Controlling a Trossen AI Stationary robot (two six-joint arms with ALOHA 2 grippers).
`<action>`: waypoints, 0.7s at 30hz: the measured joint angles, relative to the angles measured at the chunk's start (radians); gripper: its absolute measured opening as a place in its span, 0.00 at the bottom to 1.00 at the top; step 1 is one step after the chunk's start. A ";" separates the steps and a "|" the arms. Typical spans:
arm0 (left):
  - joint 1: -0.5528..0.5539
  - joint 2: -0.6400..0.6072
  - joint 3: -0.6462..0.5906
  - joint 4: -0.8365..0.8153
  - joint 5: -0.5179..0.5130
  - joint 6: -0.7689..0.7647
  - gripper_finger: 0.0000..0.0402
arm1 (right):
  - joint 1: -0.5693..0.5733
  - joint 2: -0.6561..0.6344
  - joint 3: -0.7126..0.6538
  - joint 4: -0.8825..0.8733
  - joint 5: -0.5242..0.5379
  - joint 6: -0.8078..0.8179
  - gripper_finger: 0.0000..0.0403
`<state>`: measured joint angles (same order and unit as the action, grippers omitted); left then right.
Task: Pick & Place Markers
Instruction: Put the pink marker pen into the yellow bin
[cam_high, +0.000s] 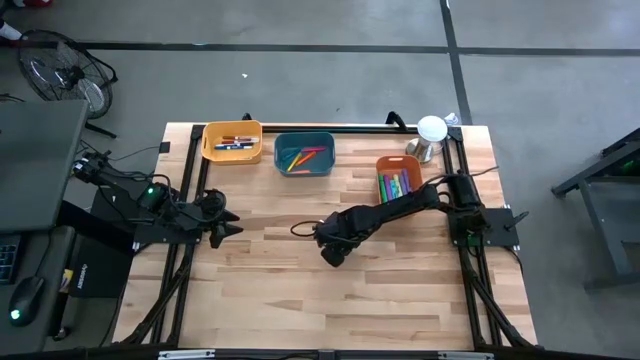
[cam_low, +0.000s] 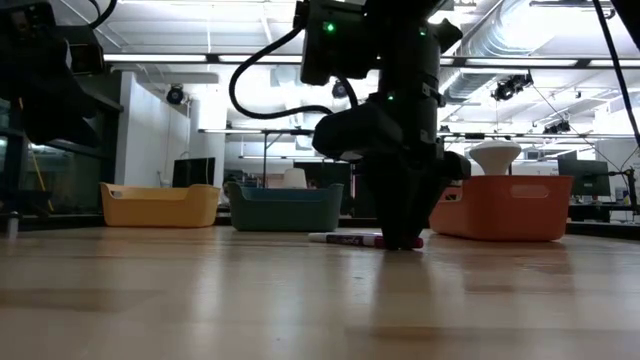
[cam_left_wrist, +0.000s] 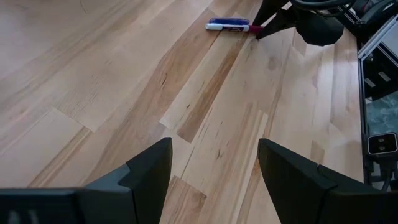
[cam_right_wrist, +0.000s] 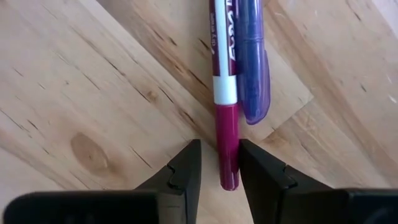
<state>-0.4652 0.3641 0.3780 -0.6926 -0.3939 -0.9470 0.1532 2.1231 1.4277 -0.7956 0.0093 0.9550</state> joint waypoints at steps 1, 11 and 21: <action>0.000 0.000 0.000 0.000 0.000 0.000 0.58 | 0.000 0.000 0.000 0.000 0.000 -0.006 0.22; 0.000 0.000 0.000 0.000 0.003 0.000 0.58 | 0.002 0.000 -0.001 0.000 -0.015 -0.012 0.18; 0.000 0.000 0.000 0.000 0.003 0.000 0.58 | 0.003 0.000 -0.001 0.000 -0.018 -0.016 0.05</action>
<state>-0.4652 0.3643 0.3780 -0.6923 -0.3912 -0.9474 0.1566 2.1231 1.4265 -0.7957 -0.0086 0.9393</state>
